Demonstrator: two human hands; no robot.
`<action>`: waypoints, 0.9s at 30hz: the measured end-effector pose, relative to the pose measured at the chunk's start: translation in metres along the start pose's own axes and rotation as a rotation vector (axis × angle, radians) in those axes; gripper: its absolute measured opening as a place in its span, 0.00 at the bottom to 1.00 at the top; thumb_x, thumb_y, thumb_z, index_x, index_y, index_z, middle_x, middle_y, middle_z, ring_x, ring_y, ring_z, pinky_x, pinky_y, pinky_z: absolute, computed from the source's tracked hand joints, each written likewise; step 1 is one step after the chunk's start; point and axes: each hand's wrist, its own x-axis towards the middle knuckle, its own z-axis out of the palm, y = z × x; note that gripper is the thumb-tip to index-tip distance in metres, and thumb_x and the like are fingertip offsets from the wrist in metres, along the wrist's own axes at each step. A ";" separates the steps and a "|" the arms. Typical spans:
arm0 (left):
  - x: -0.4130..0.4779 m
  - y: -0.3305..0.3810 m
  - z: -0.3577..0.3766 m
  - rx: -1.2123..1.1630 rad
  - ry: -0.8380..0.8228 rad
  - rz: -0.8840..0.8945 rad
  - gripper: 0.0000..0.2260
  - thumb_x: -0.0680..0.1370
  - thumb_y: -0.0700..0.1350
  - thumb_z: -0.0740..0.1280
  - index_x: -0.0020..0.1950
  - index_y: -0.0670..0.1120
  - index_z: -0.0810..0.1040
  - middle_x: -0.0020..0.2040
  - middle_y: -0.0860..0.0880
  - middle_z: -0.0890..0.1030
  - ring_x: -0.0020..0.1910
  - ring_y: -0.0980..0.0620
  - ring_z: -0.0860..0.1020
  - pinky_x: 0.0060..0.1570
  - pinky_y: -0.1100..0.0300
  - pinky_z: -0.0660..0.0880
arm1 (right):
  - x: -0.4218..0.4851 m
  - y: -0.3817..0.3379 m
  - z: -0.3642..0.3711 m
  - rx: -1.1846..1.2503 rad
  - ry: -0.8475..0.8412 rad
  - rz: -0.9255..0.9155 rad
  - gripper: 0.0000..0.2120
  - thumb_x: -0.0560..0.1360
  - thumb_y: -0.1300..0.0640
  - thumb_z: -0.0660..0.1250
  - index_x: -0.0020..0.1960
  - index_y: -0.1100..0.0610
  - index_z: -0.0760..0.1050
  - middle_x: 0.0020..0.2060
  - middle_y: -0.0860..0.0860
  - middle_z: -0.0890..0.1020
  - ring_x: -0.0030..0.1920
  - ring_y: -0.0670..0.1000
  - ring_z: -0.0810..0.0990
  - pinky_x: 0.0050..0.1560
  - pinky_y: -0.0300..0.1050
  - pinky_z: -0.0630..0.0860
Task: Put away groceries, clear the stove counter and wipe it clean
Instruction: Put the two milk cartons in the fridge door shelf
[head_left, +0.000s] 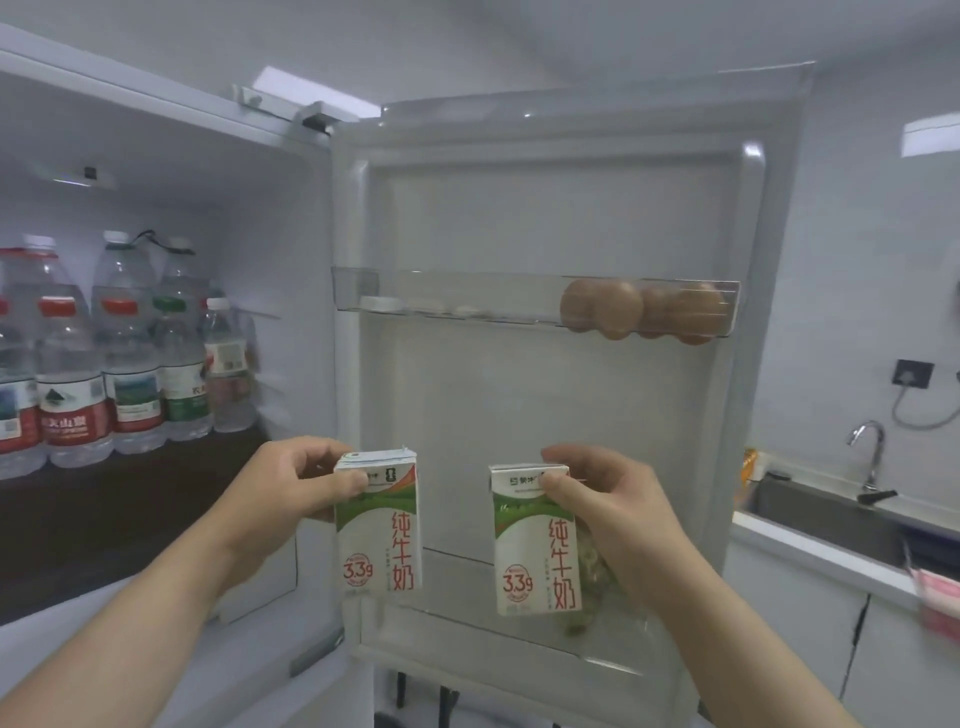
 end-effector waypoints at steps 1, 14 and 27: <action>0.007 0.001 -0.002 -0.015 -0.012 0.027 0.24 0.60 0.56 0.72 0.48 0.40 0.81 0.42 0.45 0.85 0.42 0.49 0.83 0.37 0.61 0.80 | 0.004 -0.002 0.002 0.013 0.007 -0.011 0.09 0.74 0.59 0.71 0.54 0.53 0.81 0.43 0.52 0.86 0.42 0.50 0.86 0.41 0.44 0.81; 0.093 0.112 -0.066 -0.019 -0.036 0.435 0.22 0.54 0.64 0.77 0.40 0.52 0.85 0.39 0.43 0.85 0.40 0.46 0.84 0.37 0.56 0.81 | 0.060 -0.115 0.024 0.072 0.036 -0.335 0.06 0.73 0.61 0.71 0.48 0.62 0.79 0.38 0.54 0.86 0.37 0.52 0.86 0.36 0.42 0.81; 0.140 0.102 -0.077 -0.060 -0.245 0.436 0.36 0.46 0.67 0.78 0.42 0.42 0.84 0.41 0.38 0.84 0.41 0.43 0.84 0.33 0.59 0.80 | 0.070 -0.144 0.041 -0.043 0.166 -0.385 0.08 0.72 0.61 0.72 0.49 0.62 0.79 0.39 0.57 0.86 0.39 0.54 0.86 0.38 0.45 0.81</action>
